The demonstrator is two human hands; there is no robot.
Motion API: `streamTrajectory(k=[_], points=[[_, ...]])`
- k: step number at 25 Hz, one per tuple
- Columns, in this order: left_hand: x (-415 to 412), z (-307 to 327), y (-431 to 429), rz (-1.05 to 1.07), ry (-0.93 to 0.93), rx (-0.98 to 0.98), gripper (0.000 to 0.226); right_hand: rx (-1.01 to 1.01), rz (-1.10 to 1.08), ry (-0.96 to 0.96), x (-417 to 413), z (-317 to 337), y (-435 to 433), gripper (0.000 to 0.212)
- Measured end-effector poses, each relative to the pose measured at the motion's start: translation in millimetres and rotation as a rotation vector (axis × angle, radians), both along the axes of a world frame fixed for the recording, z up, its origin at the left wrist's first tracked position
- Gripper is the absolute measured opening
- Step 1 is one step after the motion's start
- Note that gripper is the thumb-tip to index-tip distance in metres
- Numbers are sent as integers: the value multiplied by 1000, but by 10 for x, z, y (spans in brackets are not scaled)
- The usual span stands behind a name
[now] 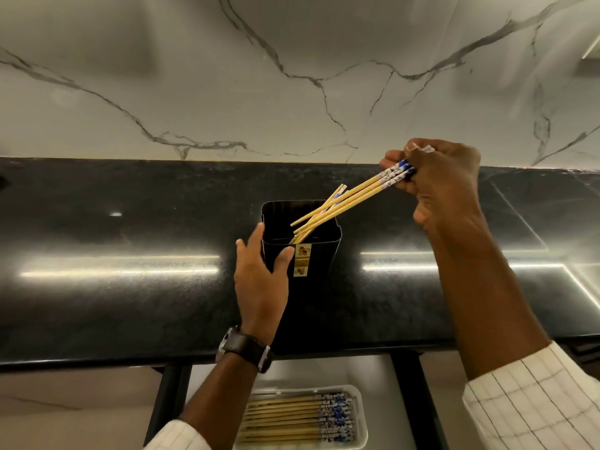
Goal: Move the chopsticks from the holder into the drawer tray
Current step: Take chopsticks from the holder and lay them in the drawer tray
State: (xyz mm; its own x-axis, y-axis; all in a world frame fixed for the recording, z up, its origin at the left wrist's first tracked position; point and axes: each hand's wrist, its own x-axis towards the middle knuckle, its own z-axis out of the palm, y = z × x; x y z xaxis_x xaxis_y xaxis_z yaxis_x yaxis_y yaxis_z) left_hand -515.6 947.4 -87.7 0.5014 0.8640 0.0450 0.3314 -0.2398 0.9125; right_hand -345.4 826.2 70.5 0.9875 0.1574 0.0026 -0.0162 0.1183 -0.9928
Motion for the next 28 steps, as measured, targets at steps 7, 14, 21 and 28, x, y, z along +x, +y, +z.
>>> streamTrajectory(k=[7,14,21,28], points=[[-501,279,-686,154,-753,-812,68,273,155,289,-518,-353,-552,17],[-854,118,-883,268,-826,-1005,28,392,119,774,-1372,-1302,-775,19],[-1151,-599,-972,543,-495,-1142,27,301,0,1133,-1930,-2130,-776,19],[-1270,-1143,-919,719,-188,-1268,18,-49,-64,1310,-2027,-2931,-731,38]])
